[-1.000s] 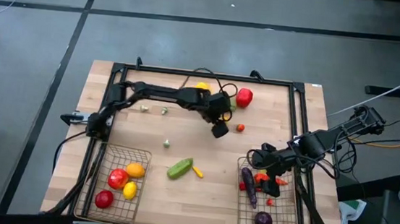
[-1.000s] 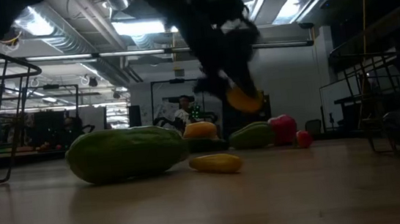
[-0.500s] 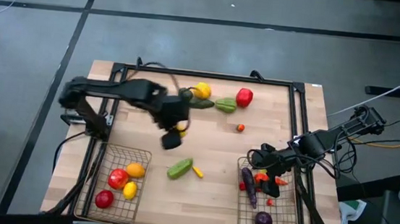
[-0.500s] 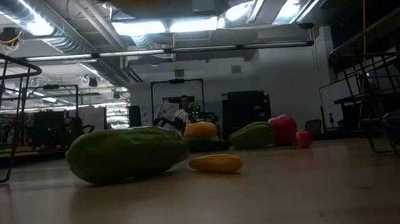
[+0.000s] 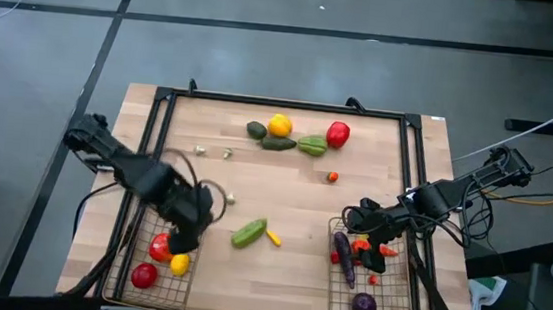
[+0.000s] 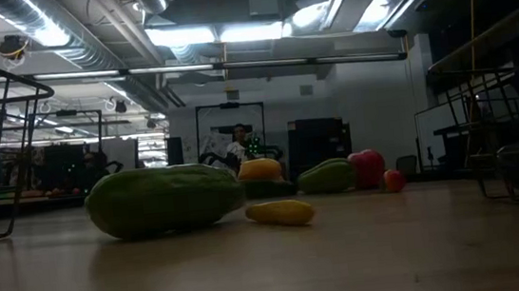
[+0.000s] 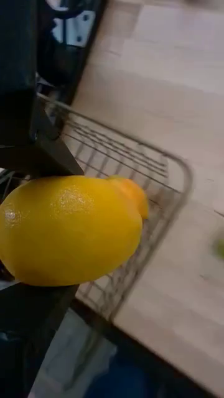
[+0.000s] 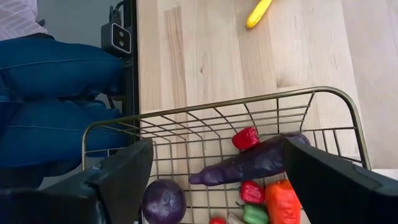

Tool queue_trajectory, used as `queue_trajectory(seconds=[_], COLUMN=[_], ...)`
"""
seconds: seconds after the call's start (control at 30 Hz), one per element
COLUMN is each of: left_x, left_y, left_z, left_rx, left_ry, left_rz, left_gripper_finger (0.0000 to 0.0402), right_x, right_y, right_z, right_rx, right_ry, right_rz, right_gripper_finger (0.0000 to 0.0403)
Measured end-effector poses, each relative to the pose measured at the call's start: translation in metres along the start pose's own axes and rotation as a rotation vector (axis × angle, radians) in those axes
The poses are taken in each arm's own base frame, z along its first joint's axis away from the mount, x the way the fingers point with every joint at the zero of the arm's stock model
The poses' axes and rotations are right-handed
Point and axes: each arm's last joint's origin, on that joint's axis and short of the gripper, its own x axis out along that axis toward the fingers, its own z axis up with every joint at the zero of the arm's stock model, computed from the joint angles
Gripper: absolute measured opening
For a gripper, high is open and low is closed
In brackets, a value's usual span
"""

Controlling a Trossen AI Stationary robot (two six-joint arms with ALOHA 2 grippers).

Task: Sort produce into baskets
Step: Put the yellow lemon into the left wire basket

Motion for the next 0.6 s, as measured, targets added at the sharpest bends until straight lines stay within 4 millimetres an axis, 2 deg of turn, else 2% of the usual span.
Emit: queue_trajectory(seconds=[0.17, 0.3, 0.6], left_x=[0.032, 0.049, 0.060], left_y=[-0.006, -0.003, 0.000], left_z=[-0.020, -0.027, -0.031], left_rx=[0.003, -0.019, 0.008], left_ry=[0.062, 0.095, 0.130], left_rz=[0.100, 0.164, 0.200], left_gripper_finger=[0.0230, 0.0230, 0.0230], right_x=[0.000, 0.000, 0.000], right_y=[0.000, 0.000, -0.001], right_z=[0.000, 0.000, 0.000], right_rx=[0.000, 0.000, -0.001], right_ry=[-0.002, -0.002, -0.016], right_rz=[-0.002, -0.002, -0.020], right_gripper_finger=[0.0351, 0.0351, 0.0351])
